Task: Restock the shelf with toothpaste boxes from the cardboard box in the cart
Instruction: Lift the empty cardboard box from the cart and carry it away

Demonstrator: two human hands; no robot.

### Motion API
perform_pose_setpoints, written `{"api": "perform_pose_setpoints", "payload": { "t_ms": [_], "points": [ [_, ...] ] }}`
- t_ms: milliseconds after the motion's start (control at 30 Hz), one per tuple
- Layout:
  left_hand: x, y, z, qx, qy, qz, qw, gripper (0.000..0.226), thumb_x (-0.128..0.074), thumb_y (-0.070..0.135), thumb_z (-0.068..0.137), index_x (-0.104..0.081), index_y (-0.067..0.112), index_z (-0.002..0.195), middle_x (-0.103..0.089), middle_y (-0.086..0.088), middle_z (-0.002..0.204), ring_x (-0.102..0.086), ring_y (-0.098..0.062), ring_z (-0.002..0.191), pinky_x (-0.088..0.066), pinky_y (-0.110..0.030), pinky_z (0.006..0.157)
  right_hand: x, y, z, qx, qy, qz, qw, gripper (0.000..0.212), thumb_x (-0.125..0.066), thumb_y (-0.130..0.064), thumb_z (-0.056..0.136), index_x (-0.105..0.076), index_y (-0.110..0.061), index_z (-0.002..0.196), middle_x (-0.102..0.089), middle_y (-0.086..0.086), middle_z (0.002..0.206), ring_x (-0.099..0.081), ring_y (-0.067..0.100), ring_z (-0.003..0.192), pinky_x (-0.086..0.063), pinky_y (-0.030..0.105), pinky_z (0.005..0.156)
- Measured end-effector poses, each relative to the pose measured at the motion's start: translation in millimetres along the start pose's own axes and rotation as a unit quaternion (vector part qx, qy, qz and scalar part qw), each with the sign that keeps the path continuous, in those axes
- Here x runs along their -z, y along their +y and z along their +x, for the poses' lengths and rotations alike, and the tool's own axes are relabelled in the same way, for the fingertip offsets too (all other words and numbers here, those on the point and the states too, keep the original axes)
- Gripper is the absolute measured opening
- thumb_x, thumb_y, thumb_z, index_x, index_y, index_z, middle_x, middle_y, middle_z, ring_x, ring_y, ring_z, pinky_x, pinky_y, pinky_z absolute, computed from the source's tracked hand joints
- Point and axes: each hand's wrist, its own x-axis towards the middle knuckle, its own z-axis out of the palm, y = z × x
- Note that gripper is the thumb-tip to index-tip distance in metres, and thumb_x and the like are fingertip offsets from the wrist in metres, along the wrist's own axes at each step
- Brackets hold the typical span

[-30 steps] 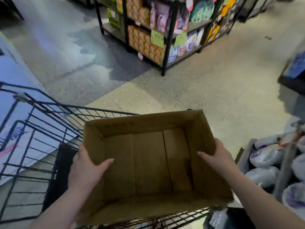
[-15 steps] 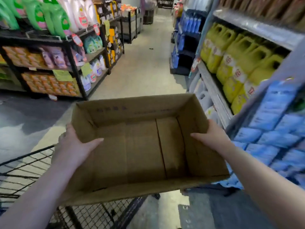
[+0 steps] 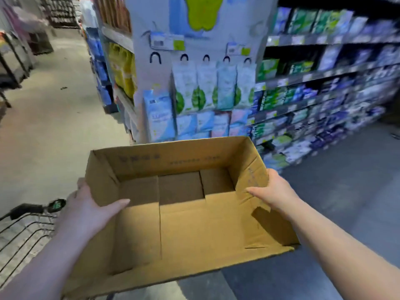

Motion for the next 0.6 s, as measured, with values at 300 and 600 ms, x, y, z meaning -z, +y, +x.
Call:
{"api": "perform_pose_setpoints", "payload": {
  "t_ms": [300,600],
  "points": [
    [-125,172,-92,-0.088,-0.081,-0.003,0.993,0.103,-0.075,0.056,0.061,-0.024,0.009,0.137,-0.047,-0.023,0.134,-0.048,-0.043,0.120,-0.046,-0.049,0.093,143,185,-18,-0.124,0.049,0.017,0.991,0.068,-0.069,-0.039,0.075,-0.034,-0.017,0.128,-0.054,0.010,0.124,-0.055,0.030,0.107,-0.047,0.033,0.077],
    [-225,329,-151,-0.209,-0.145,0.021,0.967,0.106,-0.073,0.053,0.066,-0.016,0.009,0.144,-0.042,-0.022,0.140,-0.044,-0.039,0.126,-0.042,-0.047,0.095,243,313,-33,-0.236,0.133,0.061,0.961,0.060,-0.068,-0.035,0.077,-0.038,-0.014,0.123,-0.056,0.012,0.119,-0.055,0.029,0.100,-0.047,0.036,0.076]
  ]
}}
